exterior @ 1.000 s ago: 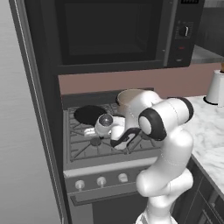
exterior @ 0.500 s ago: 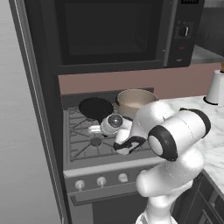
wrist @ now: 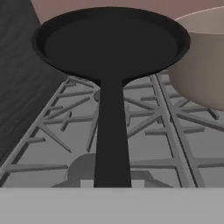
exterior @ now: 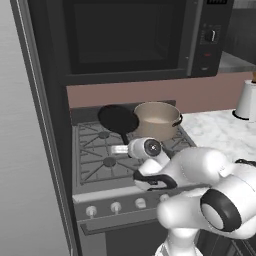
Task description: Move the pot and pan from the stove into the sink.
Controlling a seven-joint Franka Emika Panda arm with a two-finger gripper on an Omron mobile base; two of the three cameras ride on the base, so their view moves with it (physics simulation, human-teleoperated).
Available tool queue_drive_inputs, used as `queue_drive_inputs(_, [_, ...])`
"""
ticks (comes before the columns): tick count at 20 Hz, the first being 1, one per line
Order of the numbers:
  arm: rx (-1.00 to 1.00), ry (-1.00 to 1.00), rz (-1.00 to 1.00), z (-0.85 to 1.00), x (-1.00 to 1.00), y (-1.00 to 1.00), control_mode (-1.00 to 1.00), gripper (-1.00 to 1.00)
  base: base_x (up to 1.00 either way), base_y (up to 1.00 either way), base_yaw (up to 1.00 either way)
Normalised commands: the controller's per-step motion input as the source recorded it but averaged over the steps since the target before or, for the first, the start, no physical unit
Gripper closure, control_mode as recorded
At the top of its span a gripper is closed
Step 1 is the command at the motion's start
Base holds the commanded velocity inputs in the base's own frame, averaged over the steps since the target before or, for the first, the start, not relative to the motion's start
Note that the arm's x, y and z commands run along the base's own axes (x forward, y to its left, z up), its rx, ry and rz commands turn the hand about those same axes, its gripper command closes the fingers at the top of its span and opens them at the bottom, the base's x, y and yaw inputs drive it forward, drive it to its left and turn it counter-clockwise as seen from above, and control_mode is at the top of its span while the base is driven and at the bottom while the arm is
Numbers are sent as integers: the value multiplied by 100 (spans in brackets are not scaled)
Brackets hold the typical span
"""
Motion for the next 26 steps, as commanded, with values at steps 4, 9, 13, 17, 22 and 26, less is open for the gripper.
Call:
queue_drive_inputs(4, [0, 3, 0, 100, -27, -9, -100, 100, 0, 0, 0])
queue_drive_inputs(9, [0, 6, 0, 100, -39, -18, -100, 100, 0, 0, 0])
queue_drive_inputs(13, [0, 9, 0, 86, -79, -29, -100, 100, 0, 0, 0])
queue_drive_inputs(17, [-1, 5, 0, 54, -100, -36, -100, 100, 0, 0, 0])
queue_drive_inputs(22, [-1, 5, 0, 46, -100, -37, -100, 100, 0, 0, 0])
queue_drive_inputs(26, [-1, 5, 0, 45, -100, -37, -100, 100, 0, 0, 0])
